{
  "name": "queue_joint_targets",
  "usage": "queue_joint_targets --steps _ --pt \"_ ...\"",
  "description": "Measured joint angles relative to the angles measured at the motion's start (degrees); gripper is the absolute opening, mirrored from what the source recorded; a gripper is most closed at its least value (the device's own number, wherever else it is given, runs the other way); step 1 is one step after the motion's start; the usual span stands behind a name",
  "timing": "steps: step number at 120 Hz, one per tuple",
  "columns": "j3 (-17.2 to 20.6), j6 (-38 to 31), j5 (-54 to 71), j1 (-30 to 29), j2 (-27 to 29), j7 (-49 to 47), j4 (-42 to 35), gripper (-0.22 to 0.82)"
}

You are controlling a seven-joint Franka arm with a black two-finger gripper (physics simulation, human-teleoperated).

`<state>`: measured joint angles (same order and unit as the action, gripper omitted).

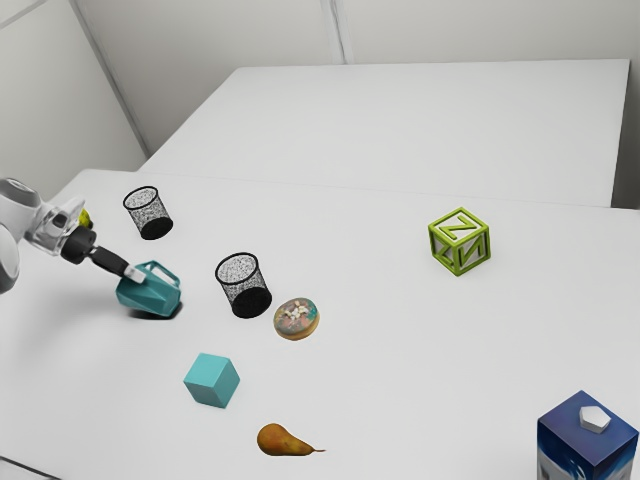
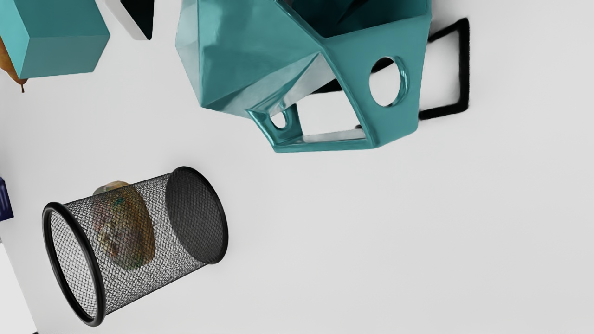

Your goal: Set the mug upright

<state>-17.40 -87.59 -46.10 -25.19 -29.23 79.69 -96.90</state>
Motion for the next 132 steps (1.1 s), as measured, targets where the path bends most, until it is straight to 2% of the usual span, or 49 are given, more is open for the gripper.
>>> queue_joint_targets --steps 18,30,43,72,104,132 --pt "0.00 1.99 -0.98 0.34 0.09 0.63 -0.32 0.00" --pt "0.01 3.31 -1.21 0.47 0.17 0.73 -0.40 -0.08" --pt "0.00 4.64 -1.69 0.50 0.24 0.65 -0.42 -0.13" --pt "0.12 4.81 -2.15 1.60 1.65 -0.51 -0.50 -0.17" --pt "0.25 -11.78 10.37 10.16 11.90 -5.37 -8.87 -0.18" --pt "-3.04 -27.61 23.04 21.47 19.88 -9.77 -17.96 -0.18"
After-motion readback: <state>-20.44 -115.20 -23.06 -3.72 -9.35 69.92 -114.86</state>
